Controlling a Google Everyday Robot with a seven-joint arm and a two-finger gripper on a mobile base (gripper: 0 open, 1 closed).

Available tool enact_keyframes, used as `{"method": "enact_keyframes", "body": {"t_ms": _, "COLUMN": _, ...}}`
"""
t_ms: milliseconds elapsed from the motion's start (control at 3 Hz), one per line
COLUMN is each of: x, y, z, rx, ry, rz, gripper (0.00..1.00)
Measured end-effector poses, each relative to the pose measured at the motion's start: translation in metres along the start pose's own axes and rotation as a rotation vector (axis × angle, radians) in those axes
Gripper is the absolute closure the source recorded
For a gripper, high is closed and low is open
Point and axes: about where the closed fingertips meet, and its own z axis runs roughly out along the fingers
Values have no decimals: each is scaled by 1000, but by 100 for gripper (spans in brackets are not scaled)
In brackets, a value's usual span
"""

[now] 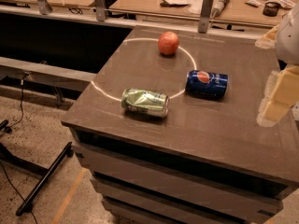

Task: Pick pepsi can

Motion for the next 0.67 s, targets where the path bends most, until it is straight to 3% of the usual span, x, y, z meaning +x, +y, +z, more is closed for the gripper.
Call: {"method": "enact_keyframes", "body": {"t_ms": 667, "x": -14, "y": -12, "z": 15, "rx": -20, "ry": -19, "rz": -13, "gripper": 0}}
